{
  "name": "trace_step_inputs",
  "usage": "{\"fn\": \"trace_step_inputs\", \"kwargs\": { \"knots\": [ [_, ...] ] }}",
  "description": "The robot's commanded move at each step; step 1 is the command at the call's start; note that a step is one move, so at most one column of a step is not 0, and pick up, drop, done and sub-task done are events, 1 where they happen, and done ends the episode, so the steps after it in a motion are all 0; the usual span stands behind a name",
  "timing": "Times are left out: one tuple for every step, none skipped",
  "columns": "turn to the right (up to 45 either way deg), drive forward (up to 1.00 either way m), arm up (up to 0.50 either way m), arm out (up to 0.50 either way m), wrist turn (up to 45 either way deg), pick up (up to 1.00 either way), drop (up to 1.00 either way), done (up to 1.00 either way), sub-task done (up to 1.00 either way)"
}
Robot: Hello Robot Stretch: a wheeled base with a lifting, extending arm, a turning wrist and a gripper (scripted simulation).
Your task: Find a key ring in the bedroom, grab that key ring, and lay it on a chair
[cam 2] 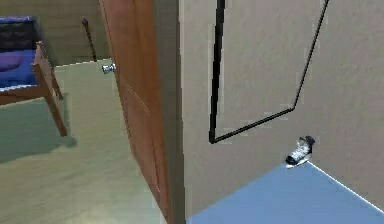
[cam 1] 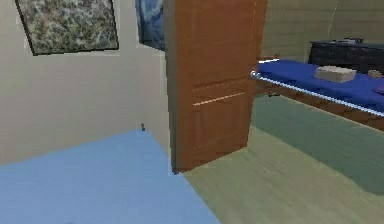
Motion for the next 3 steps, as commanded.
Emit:
{"fn": "trace_step_inputs", "kwargs": {
  "knots": [
    [-24.0, 0.00, 0.00, 0.00, 0.0, 0.00, 0.00, 0.00, 0.00],
    [0.0, 0.30, 0.00, 0.00, 0.0, 0.00, 0.00, 0.00, 0.00],
    [-18.0, 0.00, 0.00, 0.00, 0.0, 0.00, 0.00, 0.00, 0.00]
  ]
}}
